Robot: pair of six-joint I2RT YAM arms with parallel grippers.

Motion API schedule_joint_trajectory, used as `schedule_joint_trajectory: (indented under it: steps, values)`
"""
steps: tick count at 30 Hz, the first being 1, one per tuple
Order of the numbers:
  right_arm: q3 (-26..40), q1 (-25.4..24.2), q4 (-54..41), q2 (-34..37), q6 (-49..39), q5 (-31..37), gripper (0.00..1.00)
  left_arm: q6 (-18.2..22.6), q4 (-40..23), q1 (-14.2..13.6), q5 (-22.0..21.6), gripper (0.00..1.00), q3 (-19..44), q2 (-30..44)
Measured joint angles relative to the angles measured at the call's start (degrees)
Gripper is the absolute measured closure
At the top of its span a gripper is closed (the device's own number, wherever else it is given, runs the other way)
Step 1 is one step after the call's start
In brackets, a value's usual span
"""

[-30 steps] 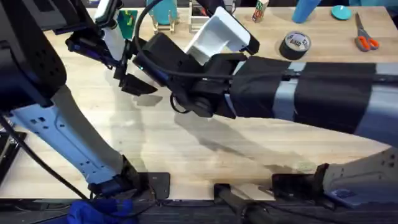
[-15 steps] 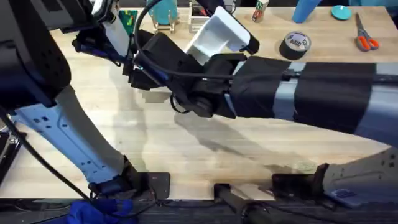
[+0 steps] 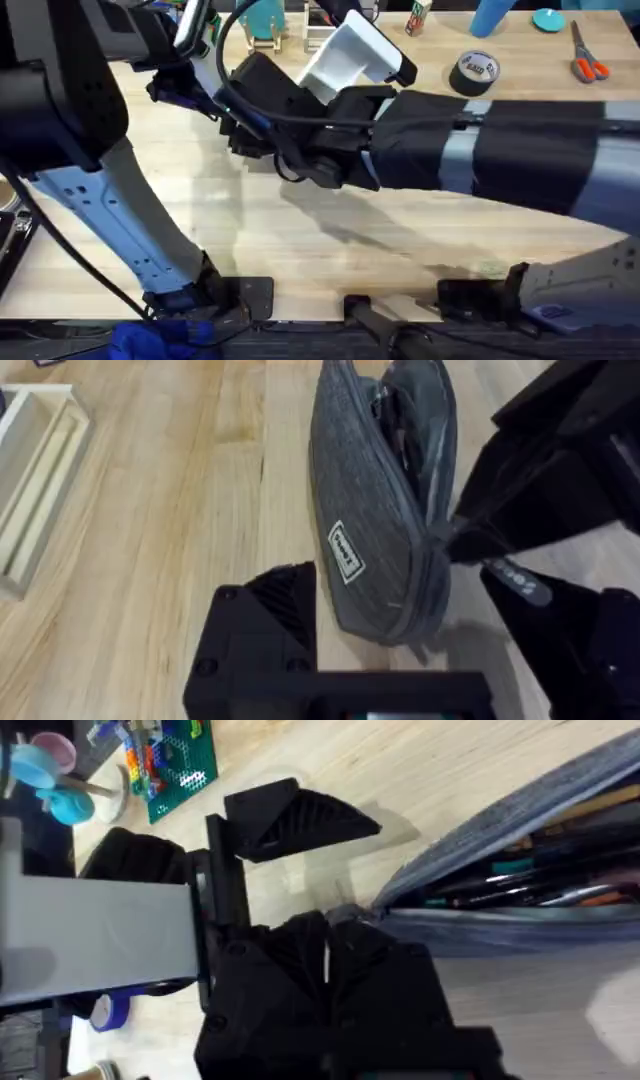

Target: Unzip the bag, pick up the pens from the table one at a time and place them inside, then zip the bag closed.

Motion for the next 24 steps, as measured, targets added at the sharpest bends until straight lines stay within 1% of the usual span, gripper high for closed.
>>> schedule_joint_trajectory:
  steps: [13, 22, 23, 24]
  values:
    - [0.0, 0.0, 0.0, 0.0, -0.4, 0.0, 0.971, 0.0, 3.5, -4.1, 1.3, 0.006, -1.2, 0.0]
    - [0.0, 0.0, 0.0, 0.0, -0.4, 0.0, 0.971, 0.0, 3.8, -4.3, 1.3, 0.005, -1.2, 0.0]
    - [0.0, 0.0, 0.0, 0.0, -0.4, 0.0, 0.971, 0.0, 3.8, -4.3, 1.3, 0.019, -1.2, 0.0]
    - [0.0, 0.0, 0.0, 0.0, -0.4, 0.0, 0.970, 0.0, 3.8, -4.3, 1.3, 0.075, -1.2, 0.0]
